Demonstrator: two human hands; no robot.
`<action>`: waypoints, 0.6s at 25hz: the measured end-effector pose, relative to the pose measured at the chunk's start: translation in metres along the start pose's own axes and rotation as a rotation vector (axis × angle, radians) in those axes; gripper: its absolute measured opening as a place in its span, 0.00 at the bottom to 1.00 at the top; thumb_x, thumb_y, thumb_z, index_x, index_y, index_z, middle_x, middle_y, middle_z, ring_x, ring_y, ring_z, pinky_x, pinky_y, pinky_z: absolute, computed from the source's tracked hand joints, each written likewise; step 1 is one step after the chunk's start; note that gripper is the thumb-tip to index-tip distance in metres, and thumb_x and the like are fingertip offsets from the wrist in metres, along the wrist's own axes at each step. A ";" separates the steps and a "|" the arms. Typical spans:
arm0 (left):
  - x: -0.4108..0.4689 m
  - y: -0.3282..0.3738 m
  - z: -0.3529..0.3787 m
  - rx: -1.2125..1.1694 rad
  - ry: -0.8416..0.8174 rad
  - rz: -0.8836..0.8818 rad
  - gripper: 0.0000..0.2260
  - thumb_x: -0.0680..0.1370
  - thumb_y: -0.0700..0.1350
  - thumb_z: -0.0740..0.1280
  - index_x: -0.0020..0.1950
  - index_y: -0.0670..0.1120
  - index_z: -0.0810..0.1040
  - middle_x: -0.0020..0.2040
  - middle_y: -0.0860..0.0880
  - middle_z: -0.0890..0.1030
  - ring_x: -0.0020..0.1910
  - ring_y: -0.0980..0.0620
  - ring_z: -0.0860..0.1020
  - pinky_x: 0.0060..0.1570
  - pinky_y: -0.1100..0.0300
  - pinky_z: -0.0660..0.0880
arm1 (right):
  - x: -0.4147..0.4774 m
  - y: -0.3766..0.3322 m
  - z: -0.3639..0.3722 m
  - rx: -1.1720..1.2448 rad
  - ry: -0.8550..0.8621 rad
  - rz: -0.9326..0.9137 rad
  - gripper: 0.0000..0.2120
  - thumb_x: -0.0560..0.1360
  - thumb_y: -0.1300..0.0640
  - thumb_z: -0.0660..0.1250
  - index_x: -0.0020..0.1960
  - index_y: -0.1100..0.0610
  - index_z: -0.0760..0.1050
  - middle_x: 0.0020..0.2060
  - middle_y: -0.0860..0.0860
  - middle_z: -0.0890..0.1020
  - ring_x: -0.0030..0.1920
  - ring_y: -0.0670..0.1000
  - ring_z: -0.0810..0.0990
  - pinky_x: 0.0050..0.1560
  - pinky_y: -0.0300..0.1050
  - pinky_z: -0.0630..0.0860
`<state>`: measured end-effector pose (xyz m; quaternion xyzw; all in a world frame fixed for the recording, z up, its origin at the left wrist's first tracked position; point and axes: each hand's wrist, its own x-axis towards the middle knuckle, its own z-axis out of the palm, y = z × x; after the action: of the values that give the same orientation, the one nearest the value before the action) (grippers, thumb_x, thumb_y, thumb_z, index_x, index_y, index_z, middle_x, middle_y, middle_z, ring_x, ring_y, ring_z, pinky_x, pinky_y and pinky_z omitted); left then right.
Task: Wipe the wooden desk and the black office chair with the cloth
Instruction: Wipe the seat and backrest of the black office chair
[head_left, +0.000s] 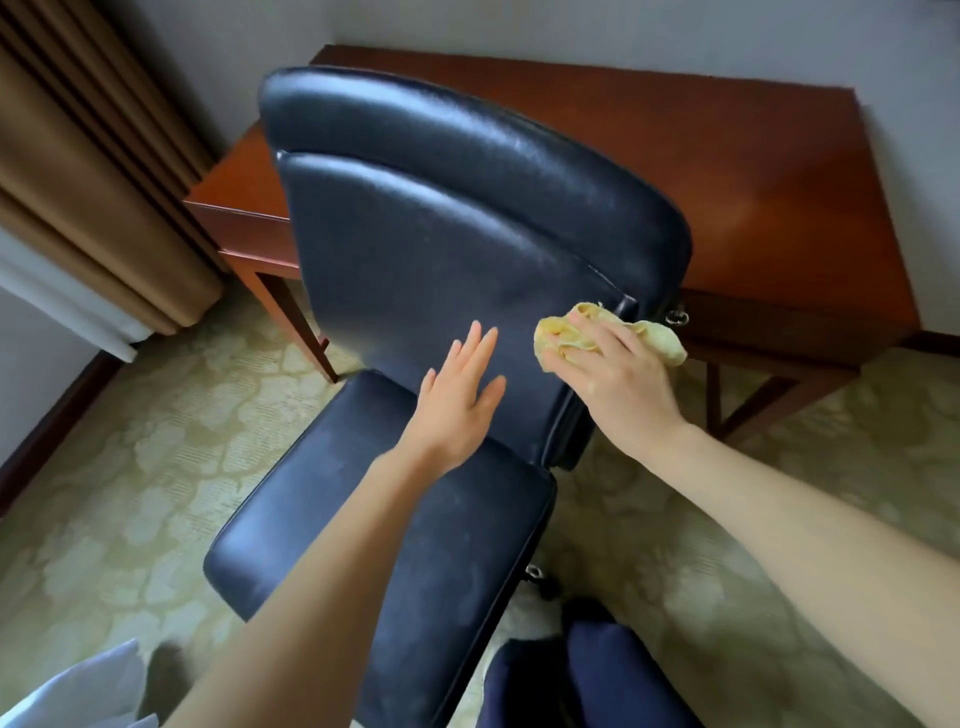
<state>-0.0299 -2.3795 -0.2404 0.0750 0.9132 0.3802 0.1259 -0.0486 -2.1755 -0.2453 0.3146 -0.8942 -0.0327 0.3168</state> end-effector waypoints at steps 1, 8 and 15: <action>-0.010 -0.005 0.007 -0.022 -0.014 -0.020 0.24 0.83 0.48 0.52 0.77 0.56 0.48 0.78 0.59 0.44 0.76 0.57 0.42 0.74 0.50 0.41 | -0.003 -0.003 0.004 0.005 0.014 0.040 0.13 0.72 0.70 0.65 0.53 0.60 0.83 0.46 0.53 0.85 0.57 0.58 0.80 0.63 0.51 0.70; -0.051 -0.043 0.051 -0.077 0.009 -0.111 0.24 0.83 0.46 0.52 0.77 0.56 0.47 0.77 0.60 0.44 0.76 0.56 0.41 0.73 0.52 0.41 | -0.034 -0.026 0.047 0.015 0.074 0.037 0.19 0.72 0.71 0.66 0.58 0.56 0.81 0.49 0.53 0.84 0.60 0.57 0.78 0.66 0.50 0.69; -0.001 -0.134 0.141 0.113 0.186 0.079 0.29 0.83 0.44 0.55 0.75 0.60 0.40 0.74 0.65 0.37 0.75 0.59 0.38 0.74 0.54 0.40 | -0.045 -0.043 0.089 0.026 0.484 0.015 0.12 0.75 0.66 0.64 0.48 0.55 0.84 0.44 0.52 0.85 0.59 0.54 0.73 0.60 0.50 0.68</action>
<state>0.0058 -2.3778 -0.4315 0.0824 0.9373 0.3379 0.0212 -0.0506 -2.1962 -0.3515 0.3107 -0.7949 0.0572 0.5180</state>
